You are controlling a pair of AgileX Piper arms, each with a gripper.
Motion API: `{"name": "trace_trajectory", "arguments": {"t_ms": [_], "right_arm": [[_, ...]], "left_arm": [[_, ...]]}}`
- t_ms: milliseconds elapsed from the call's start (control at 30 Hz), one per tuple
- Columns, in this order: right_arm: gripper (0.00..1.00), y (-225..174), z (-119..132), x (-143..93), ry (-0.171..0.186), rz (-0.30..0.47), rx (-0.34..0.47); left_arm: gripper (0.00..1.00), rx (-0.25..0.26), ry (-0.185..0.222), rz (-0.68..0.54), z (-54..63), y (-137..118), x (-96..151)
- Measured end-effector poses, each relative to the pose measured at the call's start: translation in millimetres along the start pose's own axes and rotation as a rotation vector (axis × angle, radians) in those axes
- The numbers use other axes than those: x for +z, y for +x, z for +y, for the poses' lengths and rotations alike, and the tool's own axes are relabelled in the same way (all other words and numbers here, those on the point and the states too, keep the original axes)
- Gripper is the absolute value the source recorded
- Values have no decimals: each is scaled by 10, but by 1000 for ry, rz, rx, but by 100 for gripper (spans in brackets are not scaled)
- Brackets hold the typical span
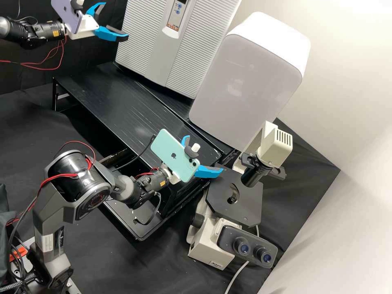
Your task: Open the incubator door
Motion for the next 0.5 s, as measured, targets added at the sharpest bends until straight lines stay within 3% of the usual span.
{"name": "trace_trajectory", "arguments": {"t_ms": [333, 500], "right_arm": [[100, 0, 0, 0, 0, 0, 0], [100, 0, 0, 0, 0, 0, 0]], "left_arm": [[100, 47, -21, -96, 350, 239, 268], [100, 44, -30, -152, 423, 291, 424]]}}
